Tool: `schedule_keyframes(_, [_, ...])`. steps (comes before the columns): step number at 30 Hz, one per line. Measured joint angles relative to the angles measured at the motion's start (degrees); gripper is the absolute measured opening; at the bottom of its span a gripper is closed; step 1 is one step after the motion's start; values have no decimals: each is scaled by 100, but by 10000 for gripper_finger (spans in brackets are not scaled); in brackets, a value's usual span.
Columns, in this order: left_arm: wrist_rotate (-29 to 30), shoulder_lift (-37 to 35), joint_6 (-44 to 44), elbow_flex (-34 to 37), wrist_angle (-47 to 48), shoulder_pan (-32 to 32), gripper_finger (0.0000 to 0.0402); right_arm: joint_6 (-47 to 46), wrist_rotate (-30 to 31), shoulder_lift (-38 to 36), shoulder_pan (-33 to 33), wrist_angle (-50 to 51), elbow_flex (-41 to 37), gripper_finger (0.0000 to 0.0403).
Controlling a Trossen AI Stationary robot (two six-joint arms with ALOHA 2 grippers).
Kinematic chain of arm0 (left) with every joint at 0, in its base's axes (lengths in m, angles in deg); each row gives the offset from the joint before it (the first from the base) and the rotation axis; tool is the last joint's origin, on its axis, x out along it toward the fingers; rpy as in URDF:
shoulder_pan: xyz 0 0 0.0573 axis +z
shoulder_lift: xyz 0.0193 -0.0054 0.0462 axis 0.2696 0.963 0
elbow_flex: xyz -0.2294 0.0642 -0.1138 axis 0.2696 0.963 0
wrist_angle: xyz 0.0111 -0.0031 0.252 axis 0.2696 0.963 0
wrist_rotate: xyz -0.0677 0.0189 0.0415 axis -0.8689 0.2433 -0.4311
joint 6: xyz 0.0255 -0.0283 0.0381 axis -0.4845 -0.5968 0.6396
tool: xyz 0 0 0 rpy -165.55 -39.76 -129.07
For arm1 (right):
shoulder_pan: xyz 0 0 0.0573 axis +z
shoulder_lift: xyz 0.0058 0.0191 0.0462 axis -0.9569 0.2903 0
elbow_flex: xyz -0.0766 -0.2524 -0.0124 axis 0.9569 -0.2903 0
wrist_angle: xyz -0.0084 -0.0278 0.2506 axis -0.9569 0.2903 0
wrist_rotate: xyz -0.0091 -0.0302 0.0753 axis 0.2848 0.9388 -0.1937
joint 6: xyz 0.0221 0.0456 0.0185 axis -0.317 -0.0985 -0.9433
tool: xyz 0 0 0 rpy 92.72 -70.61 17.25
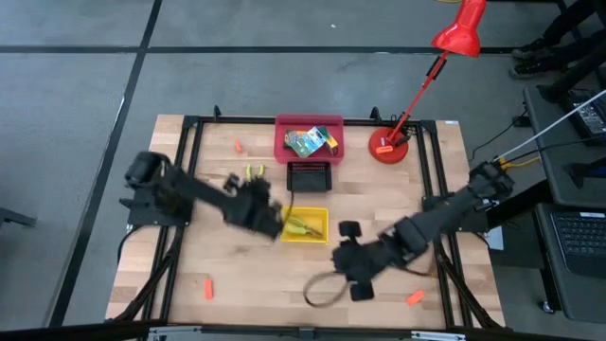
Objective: Pick & Place School Supplies
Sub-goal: Put the green hole puncher into the yellow bin
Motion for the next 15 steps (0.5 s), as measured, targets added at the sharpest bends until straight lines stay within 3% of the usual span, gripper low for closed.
schedule_keyframes(5, [-544, -765, 799, 0, 285, 1512, 114, -616, 738, -168, 656, 323, 0, 139])
schedule_keyframes(10, [-1685, -1374, 2287, 39, -422, 2846, 114, -1249, 1203, -335, 1092, 642, 0, 139])
schedule_keyframes(15, [-2849, -1678, 2971, 504, -1270, 3819, 114, -2198, 1743, -426, 1582, 1133, 0, 139])
